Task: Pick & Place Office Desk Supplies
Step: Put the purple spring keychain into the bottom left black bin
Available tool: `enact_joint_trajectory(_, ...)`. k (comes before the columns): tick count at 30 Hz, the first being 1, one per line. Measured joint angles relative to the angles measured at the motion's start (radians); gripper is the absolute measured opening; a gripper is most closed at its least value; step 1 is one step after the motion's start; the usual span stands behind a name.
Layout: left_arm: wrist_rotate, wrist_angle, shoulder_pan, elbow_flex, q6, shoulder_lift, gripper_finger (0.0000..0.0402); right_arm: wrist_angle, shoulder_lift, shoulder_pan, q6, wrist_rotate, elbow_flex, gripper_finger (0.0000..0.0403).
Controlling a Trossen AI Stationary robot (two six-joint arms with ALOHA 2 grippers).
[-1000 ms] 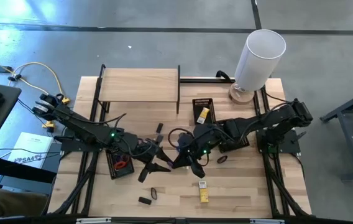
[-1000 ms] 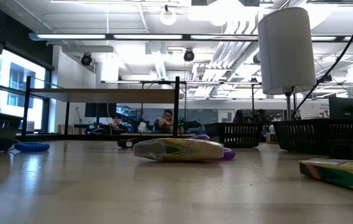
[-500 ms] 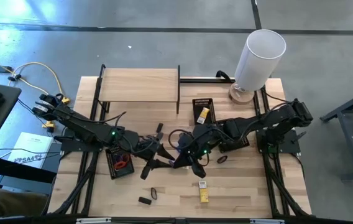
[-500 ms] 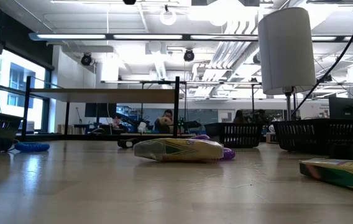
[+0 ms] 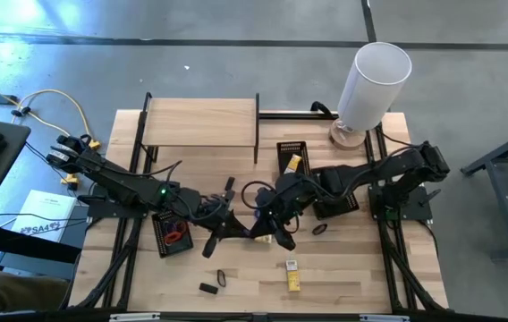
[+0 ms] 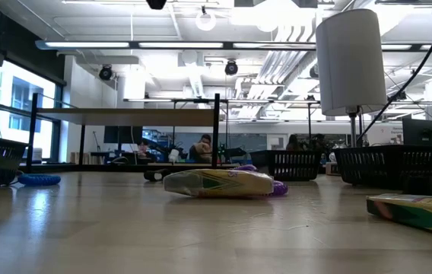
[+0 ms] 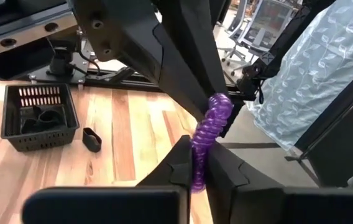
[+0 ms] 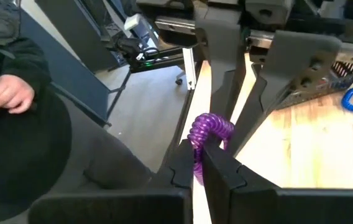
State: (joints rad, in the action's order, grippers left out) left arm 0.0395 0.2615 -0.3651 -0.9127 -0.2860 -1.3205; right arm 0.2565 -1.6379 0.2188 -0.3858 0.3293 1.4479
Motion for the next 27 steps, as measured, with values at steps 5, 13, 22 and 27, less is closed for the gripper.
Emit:
enact_joint_trajectory(5, 0.001, -0.002, -0.006, 0.0, -0.006, 0.0, 0.0009, -0.003, -0.005, -0.001, -0.087, 0.009, 0.0, 0.0046)
enact_joint_trajectory(13, 0.111, -0.091, -0.028, -0.001, -0.007, 0.04, 0.0007, -0.117, -0.002, 0.01, -0.018, -0.041, 0.0, 0.0178)
enact_joint_trajectory(22, 0.177, -0.308, -0.072, -0.002, -0.133, 0.142, 0.0005, -0.158, 0.004, 0.007, -0.008, -0.063, 0.0, 0.0255)
enact_joint_trajectory(27, 0.203, -0.567, -0.095, -0.012, -0.271, 0.225, 0.0005, -0.162, 0.004, 0.01, 0.014, -0.077, 0.0, 0.0255)
